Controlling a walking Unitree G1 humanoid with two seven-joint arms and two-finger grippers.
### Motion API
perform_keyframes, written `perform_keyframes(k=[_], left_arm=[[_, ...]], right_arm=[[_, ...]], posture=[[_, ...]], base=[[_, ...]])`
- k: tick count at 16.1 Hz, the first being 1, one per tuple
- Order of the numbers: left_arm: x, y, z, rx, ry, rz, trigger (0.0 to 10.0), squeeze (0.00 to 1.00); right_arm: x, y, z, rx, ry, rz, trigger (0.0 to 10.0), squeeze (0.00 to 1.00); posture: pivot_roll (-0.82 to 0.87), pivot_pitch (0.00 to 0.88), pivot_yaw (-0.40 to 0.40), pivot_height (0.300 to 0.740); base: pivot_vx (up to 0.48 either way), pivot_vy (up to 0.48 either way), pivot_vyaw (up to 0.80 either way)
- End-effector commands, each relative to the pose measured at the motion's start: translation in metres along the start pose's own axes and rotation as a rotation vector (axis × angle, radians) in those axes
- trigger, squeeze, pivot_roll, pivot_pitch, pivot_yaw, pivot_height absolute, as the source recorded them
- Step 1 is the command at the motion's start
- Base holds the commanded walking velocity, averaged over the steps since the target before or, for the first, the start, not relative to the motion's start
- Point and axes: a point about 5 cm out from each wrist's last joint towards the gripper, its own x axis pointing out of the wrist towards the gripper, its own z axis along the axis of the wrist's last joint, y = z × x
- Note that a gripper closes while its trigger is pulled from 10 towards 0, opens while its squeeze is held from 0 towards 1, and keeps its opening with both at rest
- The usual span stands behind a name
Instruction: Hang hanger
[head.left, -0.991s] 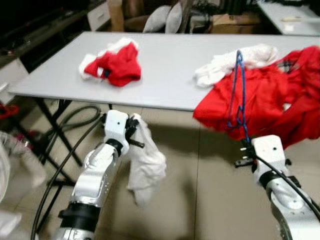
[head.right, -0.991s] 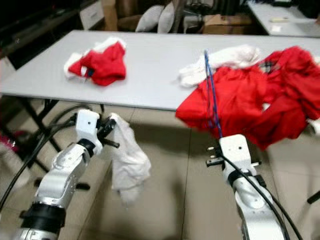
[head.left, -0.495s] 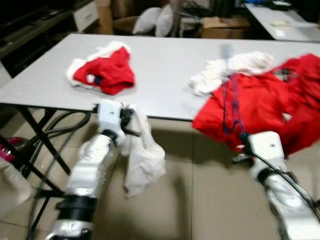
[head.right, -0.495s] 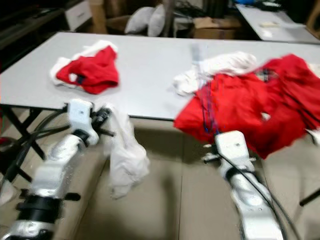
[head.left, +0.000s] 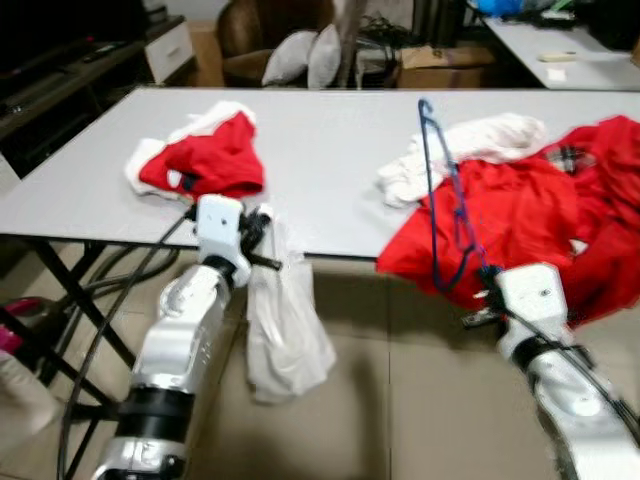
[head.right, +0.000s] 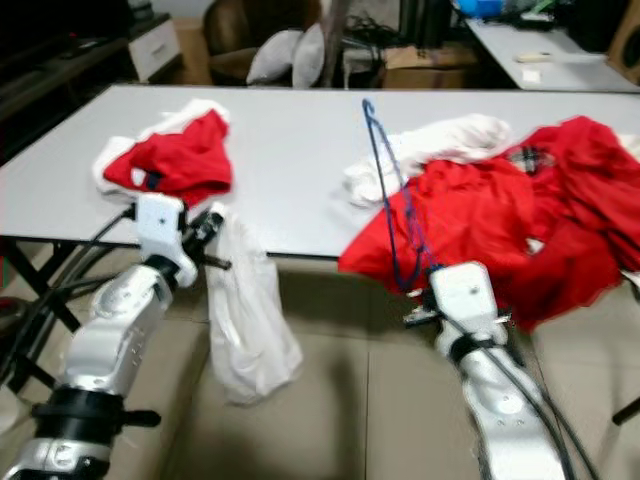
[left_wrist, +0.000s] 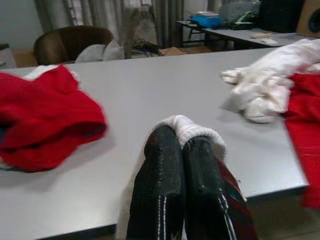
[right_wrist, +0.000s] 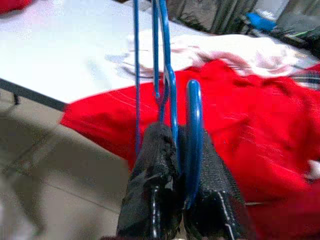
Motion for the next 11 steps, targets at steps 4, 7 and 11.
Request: perform_keyframes(k=[4, 7, 11], left_arm=[[0.0021, -0.0058, 0.0035, 0.002, -0.008, -0.026, 10.0, 0.00], [0.0029, -0.0049, 0.0067, -0.008, -0.020, -0.022, 10.0, 0.00], [0.0043, -0.0031, 0.0119, -0.031, -0.041, -0.008, 10.0, 0.00]], right_arm=[[-0.0019, -0.0035, 0.0060, 0.001, -0.026, -0.018, 10.0, 0.00], [-0.0024, -0.0040, 0.0093, -0.009, -0.048, -0.015, 10.0, 0.00], [-0.0023, -0.0022, 0.0123, -0.016, -0.065, 0.004, 10.0, 0.00]], posture=[[-0.14, 0.000, 0.078, 0.740], [-0.14, 0.000, 0.077, 0.740], [-0.14, 0.000, 0.070, 0.740]], base=[[0.360, 0.000, -0.20], [0.361, 0.000, -0.53], [0.360, 0.000, 0.00]])
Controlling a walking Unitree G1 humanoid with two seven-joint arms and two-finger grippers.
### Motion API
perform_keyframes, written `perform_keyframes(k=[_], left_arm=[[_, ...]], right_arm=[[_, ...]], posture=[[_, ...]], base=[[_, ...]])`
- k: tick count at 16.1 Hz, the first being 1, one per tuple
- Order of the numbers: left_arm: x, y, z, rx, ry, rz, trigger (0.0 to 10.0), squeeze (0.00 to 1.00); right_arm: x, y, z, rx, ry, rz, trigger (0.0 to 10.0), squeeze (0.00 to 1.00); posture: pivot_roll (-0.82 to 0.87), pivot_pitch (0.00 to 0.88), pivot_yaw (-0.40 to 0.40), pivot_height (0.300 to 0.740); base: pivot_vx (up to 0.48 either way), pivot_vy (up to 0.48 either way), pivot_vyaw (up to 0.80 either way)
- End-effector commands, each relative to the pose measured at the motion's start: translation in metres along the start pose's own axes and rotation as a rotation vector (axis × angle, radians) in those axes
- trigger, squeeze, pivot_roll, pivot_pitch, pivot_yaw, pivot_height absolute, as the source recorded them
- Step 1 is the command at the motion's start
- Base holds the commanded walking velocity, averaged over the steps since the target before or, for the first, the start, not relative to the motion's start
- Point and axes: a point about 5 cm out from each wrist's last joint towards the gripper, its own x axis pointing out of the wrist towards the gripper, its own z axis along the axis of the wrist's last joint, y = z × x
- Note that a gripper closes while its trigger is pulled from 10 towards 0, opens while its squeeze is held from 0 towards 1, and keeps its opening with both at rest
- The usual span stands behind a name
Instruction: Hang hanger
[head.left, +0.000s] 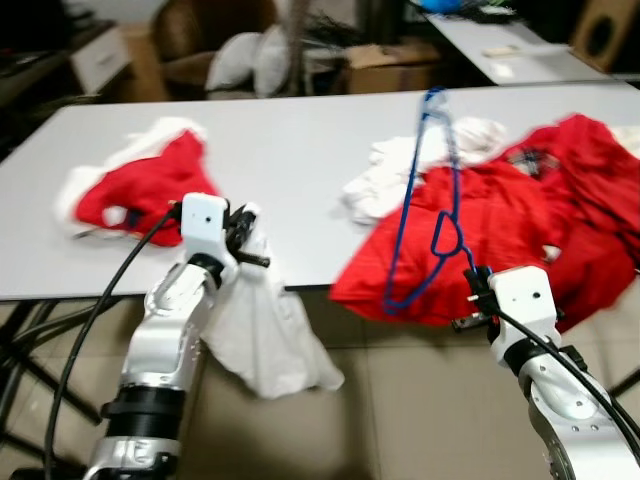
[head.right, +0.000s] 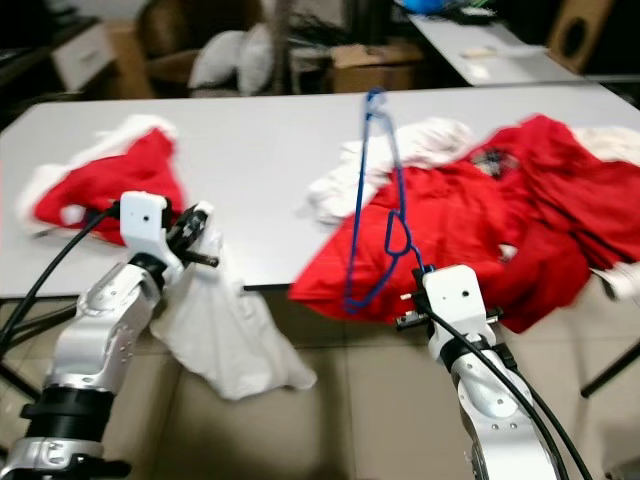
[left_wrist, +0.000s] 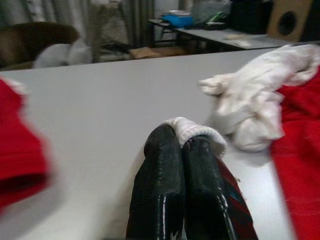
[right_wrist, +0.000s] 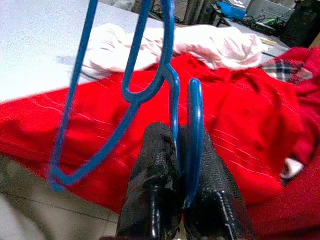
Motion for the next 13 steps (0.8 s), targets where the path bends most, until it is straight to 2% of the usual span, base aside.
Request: perform_keyframes(k=[1, 3, 4, 6, 7, 8, 9, 10, 13], left_arm=[[0.003, 0.000, 0.011, 0.009, -0.039, -0.005, 10.0, 0.00], [0.011, -0.004, 0.010, -0.007, -0.033, -0.027, 10.0, 0.00], [0.030, -0.011, 0.017, -0.028, -0.049, -0.060, 10.0, 0.00], [0.053, -0.014, 0.038, -0.051, -0.091, -0.088, 10.0, 0.00], [0.072, -0.016, 0.067, -0.051, -0.146, -0.103, 10.0, 0.00], [0.088, -0.017, 0.114, -0.026, -0.235, -0.114, 10.0, 0.00], [0.097, -0.019, 0.175, -0.009, -0.360, -0.122, 10.0, 0.00], [0.092, -0.023, 0.242, 0.013, -0.514, -0.133, 10.0, 0.00], [0.068, -0.026, 0.322, 0.014, -0.735, -0.137, 10.0, 0.00]], right_arm=[[0.002, -0.002, 0.010, -0.005, -0.051, -0.004, 10.0, 0.00], [0.002, -0.002, 0.010, -0.005, -0.053, -0.003, 10.0, 0.00], [0.003, -0.001, 0.011, -0.006, -0.055, -0.003, 10.0, 0.00], [0.003, -0.001, 0.011, -0.005, -0.057, -0.010, 10.0, 0.00], [0.003, -0.001, 0.011, -0.003, -0.060, -0.019, 10.0, 0.00], [0.002, -0.001, 0.012, 0.000, -0.063, -0.029, 10.0, 0.00], [0.003, -0.002, 0.012, 0.005, -0.066, -0.040, 10.0, 0.00], [0.003, -0.002, 0.013, 0.006, -0.069, -0.043, 10.0, 0.00], [0.004, -0.002, 0.015, 0.001, -0.078, -0.045, 10.0, 0.00]], posture=[[-0.14, 0.000, 0.068, 0.740], [-0.14, 0.000, 0.066, 0.740], [-0.14, 0.000, 0.066, 0.740], [-0.16, 0.000, 0.080, 0.740], [-0.17, 0.000, 0.096, 0.740], [-0.17, 0.000, 0.102, 0.740], [-0.17, 0.000, 0.106, 0.740], [-0.18, 0.000, 0.114, 0.740], [-0.19, 0.000, 0.127, 0.740]], base=[[0.364, 0.000, 0.00], [0.364, 0.000, 0.00], [0.368, 0.000, 0.00], [0.390, 0.000, 0.00], [0.416, 0.000, 0.00], [0.428, 0.000, 0.00], [0.428, 0.000, 0.00], [0.428, 0.000, 0.00], [0.406, 0.000, 0.00]])
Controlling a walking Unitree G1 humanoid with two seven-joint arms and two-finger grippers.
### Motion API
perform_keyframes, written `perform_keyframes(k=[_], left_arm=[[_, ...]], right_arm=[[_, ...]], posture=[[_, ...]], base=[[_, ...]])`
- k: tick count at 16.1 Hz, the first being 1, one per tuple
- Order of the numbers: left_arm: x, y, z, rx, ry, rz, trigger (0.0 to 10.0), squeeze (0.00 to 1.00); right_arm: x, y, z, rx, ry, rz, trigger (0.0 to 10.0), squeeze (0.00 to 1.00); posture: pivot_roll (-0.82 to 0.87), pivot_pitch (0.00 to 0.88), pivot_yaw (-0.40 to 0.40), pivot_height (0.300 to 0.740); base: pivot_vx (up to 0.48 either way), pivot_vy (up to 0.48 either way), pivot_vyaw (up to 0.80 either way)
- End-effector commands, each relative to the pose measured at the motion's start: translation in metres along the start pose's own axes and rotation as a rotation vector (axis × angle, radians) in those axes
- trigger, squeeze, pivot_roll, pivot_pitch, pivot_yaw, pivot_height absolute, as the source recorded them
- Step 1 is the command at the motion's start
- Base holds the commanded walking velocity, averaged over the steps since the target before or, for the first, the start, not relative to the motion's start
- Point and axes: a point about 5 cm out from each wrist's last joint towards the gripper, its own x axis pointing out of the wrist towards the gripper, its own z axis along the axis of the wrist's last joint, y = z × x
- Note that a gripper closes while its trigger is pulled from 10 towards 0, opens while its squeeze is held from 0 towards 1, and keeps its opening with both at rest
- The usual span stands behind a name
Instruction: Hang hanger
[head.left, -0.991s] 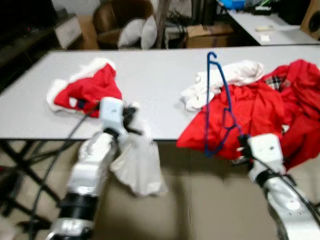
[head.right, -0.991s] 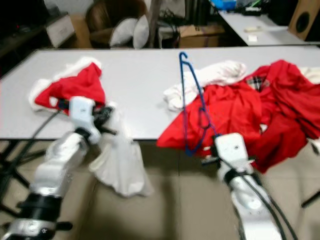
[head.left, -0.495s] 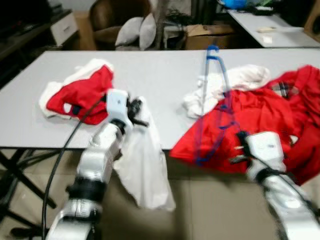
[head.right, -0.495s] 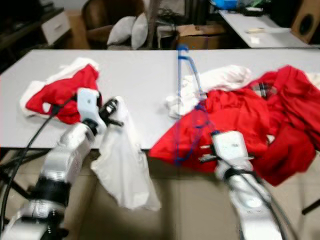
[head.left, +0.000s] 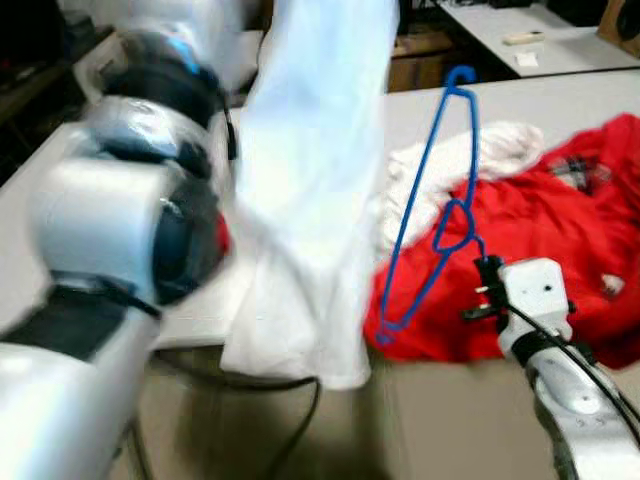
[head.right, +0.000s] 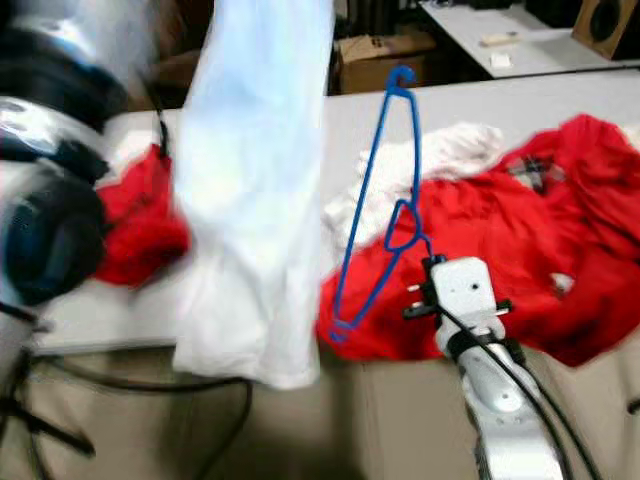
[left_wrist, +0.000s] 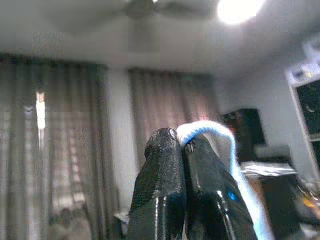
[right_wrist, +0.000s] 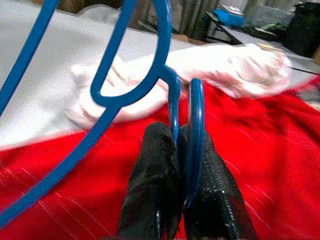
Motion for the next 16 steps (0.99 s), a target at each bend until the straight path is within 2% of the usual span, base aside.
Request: perform_keyframes(k=[1, 2, 3, 4, 5, 6, 7, 8, 11, 12, 13, 15, 16], left_arm=[[0.000, 0.003, -0.003, -0.011, 0.014, 0.010, 10.0, 0.00], [0.000, 0.005, 0.000, 0.014, 0.008, 0.003, 10.0, 0.00], [-0.019, 0.013, -0.039, 0.143, 0.157, 0.011, 10.0, 0.00], [-0.031, 0.017, -0.059, 0.202, 0.232, 0.010, 10.0, 0.00], [-0.058, 0.026, -0.095, 0.249, 0.369, 0.018, 10.0, 0.00], [-0.076, 0.030, -0.116, 0.268, 0.452, 0.023, 10.0, 0.00], [-0.110, 0.035, -0.150, 0.309, 0.606, 0.020, 10.0, 0.00], [-0.124, 0.036, -0.162, 0.329, 0.668, 0.013, 10.0, 0.00], [-0.180, 0.042, -0.200, 0.429, 0.914, -0.009, 10.0, 0.00], [-0.198, 0.045, -0.209, 0.482, 1.010, -0.032, 10.0, 0.00], [-0.223, 0.048, -0.220, 0.604, 1.162, -0.145, 10.0, 0.00], [-0.232, 0.049, -0.223, 0.560, 1.227, -0.200, 10.0, 0.00], [-0.228, 0.049, -0.219, 0.489, 1.240, -0.253, 10.0, 1.00]], right_arm=[[0.000, -0.003, 0.003, -0.011, -0.020, -0.022, 10.0, 0.00], [0.000, -0.002, 0.003, -0.009, -0.020, -0.025, 10.0, 0.00], [0.000, 0.002, 0.002, -0.003, -0.019, -0.013, 10.0, 0.00], [0.000, 0.003, 0.002, -0.002, -0.020, -0.005, 10.0, 0.00], [0.002, 0.004, 0.003, -0.003, -0.022, 0.008, 10.0, 0.00], [0.002, 0.004, 0.003, -0.004, -0.022, 0.014, 10.0, 0.00], [0.003, 0.005, 0.002, -0.004, -0.020, 0.023, 10.0, 0.00], [0.003, 0.006, 0.002, -0.003, -0.020, 0.025, 10.0, 0.00], [0.005, 0.008, 0.003, -0.002, -0.025, 0.039, 10.0, 0.00], [0.006, 0.009, 0.003, -0.003, -0.028, 0.042, 10.0, 0.00], [0.007, 0.011, 0.004, 0.000, -0.032, 0.048, 10.0, 0.00], [0.007, 0.012, 0.004, 0.002, -0.033, 0.049, 10.0, 0.00], [0.007, 0.012, 0.003, 0.003, -0.034, 0.048, 10.0, 0.00]], posture=[[-0.19, 0.000, 0.127, 0.740], [-0.18, 0.000, 0.128, 0.740], [-0.18, 0.000, 0.114, 0.740], [-0.18, 0.000, 0.114, 0.740], [-0.17, 0.000, 0.101, 0.740], [-0.17, 0.000, 0.098, 0.740], [-0.16, 0.000, 0.089, 0.740], [-0.16, 0.000, 0.088, 0.740], [-0.15, 0.000, 0.082, 0.740], [-0.14, 0.000, 0.081, 0.740], [-0.14, 0.000, 0.085, 0.740], [-0.14, 0.000, 0.087, 0.740], [-0.14, 0.000, 0.092, 0.740]], base=[[0.356, 0.000, 0.00], [0.349, 0.000, 0.00], [0.356, 0.000, 0.00], [0.356, 0.000, 0.00], [0.360, 0.000, 0.00], [0.360, 0.000, 0.00], [0.311, 0.000, 0.00], [0.311, 0.000, 0.00], [0.000, 0.000, 0.00], [0.000, 0.000, 0.00], [0.000, 0.000, 0.00], [0.000, 0.000, 0.00], [0.000, 0.000, 0.00]])
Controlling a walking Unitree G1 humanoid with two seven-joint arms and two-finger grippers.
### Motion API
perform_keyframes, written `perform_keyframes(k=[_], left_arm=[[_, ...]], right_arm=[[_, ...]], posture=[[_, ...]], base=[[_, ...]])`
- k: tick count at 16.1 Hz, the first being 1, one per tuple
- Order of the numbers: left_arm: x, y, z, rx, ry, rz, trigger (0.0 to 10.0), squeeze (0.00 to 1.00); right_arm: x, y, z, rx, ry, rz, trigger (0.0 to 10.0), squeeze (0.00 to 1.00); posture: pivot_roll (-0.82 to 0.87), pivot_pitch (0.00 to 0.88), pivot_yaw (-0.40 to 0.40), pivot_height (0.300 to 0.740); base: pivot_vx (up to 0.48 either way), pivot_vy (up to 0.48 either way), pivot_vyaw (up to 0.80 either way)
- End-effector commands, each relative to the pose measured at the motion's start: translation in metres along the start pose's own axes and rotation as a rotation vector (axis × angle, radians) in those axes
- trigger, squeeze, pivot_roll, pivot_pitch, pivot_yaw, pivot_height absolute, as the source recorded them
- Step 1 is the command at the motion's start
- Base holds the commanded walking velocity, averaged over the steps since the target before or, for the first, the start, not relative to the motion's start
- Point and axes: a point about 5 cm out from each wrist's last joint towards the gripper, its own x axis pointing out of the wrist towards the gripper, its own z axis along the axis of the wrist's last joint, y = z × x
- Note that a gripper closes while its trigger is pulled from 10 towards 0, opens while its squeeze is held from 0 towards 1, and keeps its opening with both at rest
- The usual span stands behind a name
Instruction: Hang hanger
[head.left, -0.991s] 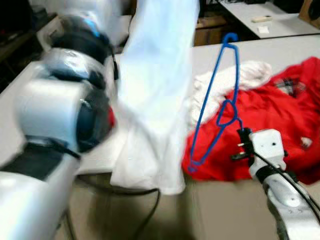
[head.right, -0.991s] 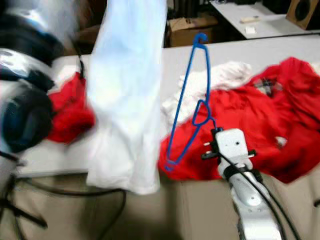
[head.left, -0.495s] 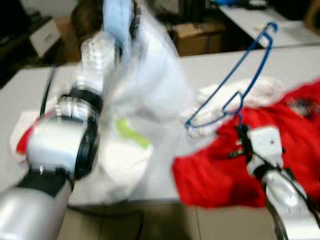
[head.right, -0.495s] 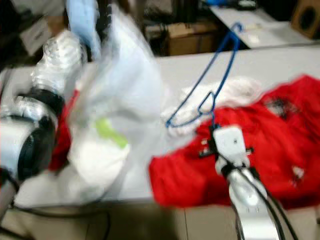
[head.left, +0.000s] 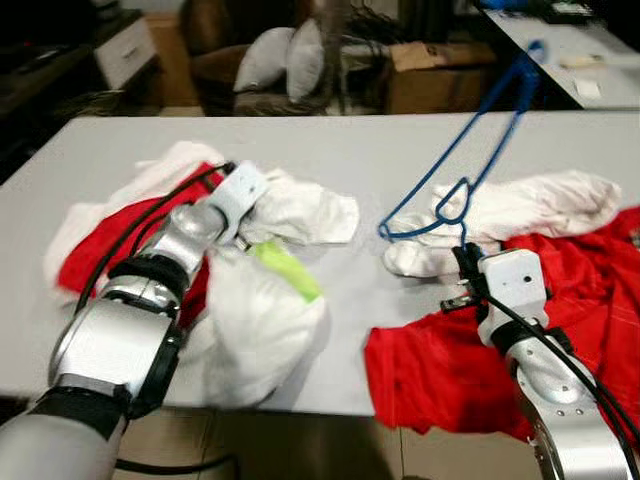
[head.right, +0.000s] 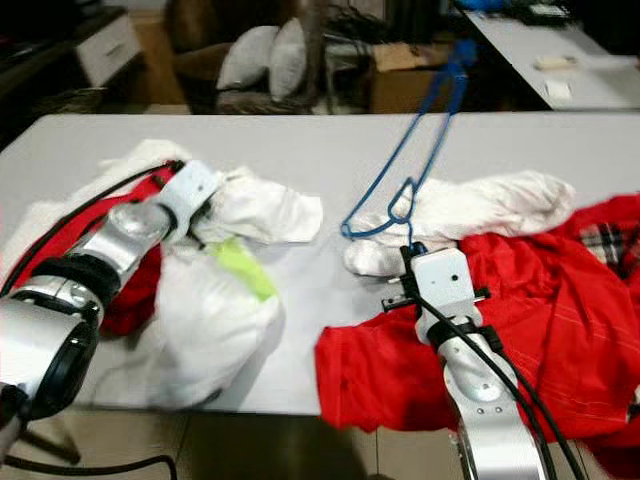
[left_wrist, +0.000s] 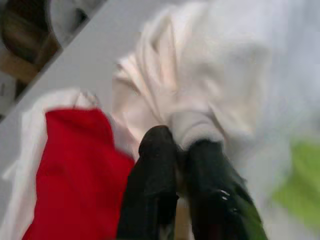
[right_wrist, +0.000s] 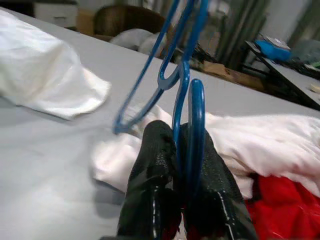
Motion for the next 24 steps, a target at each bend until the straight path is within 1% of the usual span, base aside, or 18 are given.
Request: perform_keyframes(k=[1, 2, 4, 5, 7, 8, 9, 10, 12, 13, 15, 16, 17, 19, 20, 21, 22, 24], left_arm=[[-0.007, 0.016, 0.018, 0.025, -0.024, -0.093, 10.0, 1.00], [-0.015, 0.025, 0.028, 0.091, -0.036, -0.202, 10.0, 1.00], [-0.031, 0.045, 0.044, 0.186, -0.089, -0.281, 10.0, 1.00], [-0.046, 0.062, 0.061, 0.191, -0.194, -0.300, 10.0, 1.00], [-0.057, 0.076, 0.069, 0.156, -0.250, -0.281, 10.0, 1.00], [-0.067, 0.090, 0.072, 0.138, -0.291, -0.226, 10.0, 0.38], [-0.072, 0.096, 0.074, 0.151, -0.308, -0.196, 10.0, 0.30], [-0.074, 0.102, 0.077, 0.188, -0.320, -0.114, 10.0, 0.00], [-0.077, 0.105, 0.088, 0.281, -0.385, 0.031, 10.0, 0.00], [-0.076, 0.099, 0.092, 0.321, -0.436, 0.028, 10.0, 1.00], [-0.081, 0.085, 0.097, 0.367, -0.556, -0.006, 10.0, 1.00], [-0.084, 0.081, 0.096, 0.419, -0.570, 0.009, 10.0, 1.00], [-0.085, 0.077, 0.096, 0.430, -0.582, -0.005, 10.0, 1.00], [-0.089, 0.055, 0.107, 0.465, -0.671, -0.066, 10.0, 1.00], [-0.091, 0.027, 0.133, 0.485, -0.803, -0.115, 10.0, 0.31], [-0.091, 0.027, 0.133, 0.485, -0.803, -0.115, 10.0, 0.31], [-0.091, 0.007, 0.151, 0.504, -0.883, -0.129, 10.0, 0.00], [-0.082, -0.024, 0.159, 0.575, -0.889, -0.171, 10.0, 0.00]], right_arm=[[-0.001, 0.001, -0.004, -0.001, 0.023, 0.004, 10.0, 0.00], [-0.002, 0.000, -0.005, 0.000, 0.024, 0.001, 10.0, 0.00], [-0.003, 0.001, -0.006, 0.002, 0.025, -0.001, 10.0, 0.00], [-0.003, 0.001, -0.006, -0.001, 0.024, 0.003, 10.0, 0.00], [-0.002, 0.002, -0.006, -0.022, 0.021, 0.021, 10.0, 0.00], [0.001, -0.003, -0.003, -0.064, 0.016, 0.037, 10.0, 0.00], [0.003, -0.006, -0.002, -0.082, 0.012, 0.042, 10.0, 0.00], [0.007, -0.013, 0.002, -0.118, 0.015, 0.043, 10.0, 0.00], [0.022, -0.032, 0.015, -0.239, 0.046, 0.045, 10.0, 0.00], [0.031, -0.040, 0.023, -0.305, 0.048, 0.060, 10.0, 0.00], [0.049, -0.059, 0.041, -0.424, 0.065, 0.031, 10.0, 0.00], [0.058, -0.071, 0.049, -0.474, 0.080, 0.001, 10.0, 0.00], [0.062, -0.076, 0.054, -0.504, 0.081, -0.009, 10.0, 0.00], [0.078, -0.083, 0.067, -0.659, 0.090, -0.003, 10.0, 0.00], [0.091, -0.077, 0.074, -0.818, 0.092, 0.044, 10.0, 0.00], [0.091, -0.077, 0.074, -0.818, 0.092, 0.044, 10.0, 0.00], [0.100, -0.066, 0.077, -0.923, 0.088, 0.091, 10.0, 0.00], [0.108, -0.051, 0.083, -1.003, 0.063, 0.127, 10.0, 0.00]], posture=[[-0.14, 0.000, 0.098, 0.740], [-0.14, 0.000, 0.098, 0.740], [-0.14, 0.000, 0.105, 0.740], [-0.14, 0.000, 0.117, 0.740], [-0.15, 0.000, 0.127, 0.740], [-0.15, 0.000, 0.130, 0.740], [-0.15, 0.000, 0.134, 0.740], [-0.15, 0.000, 0.134, 0.740], [-0.15, 0.000, 0.134, 0.740], [-0.15, 0.000, 0.130, 0.740], [-0.16, 0.000, 0.136, 0.740], [-0.16, 0.000, 0.138, 0.740], [-0.16, 0.000, 0.136, 0.740], [-0.15, 0.000, 0.124, 0.740], [-0.15, 0.000, 0.113, 0.740], [-0.15, 0.000, 0.113, 0.740], [-0.14, 0.000, 0.107, 0.740], [-0.15, 0.000, 0.112, 0.740]], base=[[0.000, 0.000, 0.00], [0.000, 0.000, 0.00], [0.000, 0.000, 0.00], [0.000, 0.000, 0.00], [0.000, 0.000, 0.00], [0.000, 0.000, 0.00], [0.000, 0.000, 0.00], [0.000, 0.000, 0.00], [0.000, 0.000, 0.00], [0.000, 0.000, 0.00], [0.000, 0.000, 0.00], [0.000, 0.000, 0.00], [0.000, 0.000, 0.00], [0.000, 0.000, 0.00], [0.000, 0.000, 0.00], [0.000, 0.000, 0.00], [0.000, 0.000, 0.00], [0.000, 0.000, 0.00]])
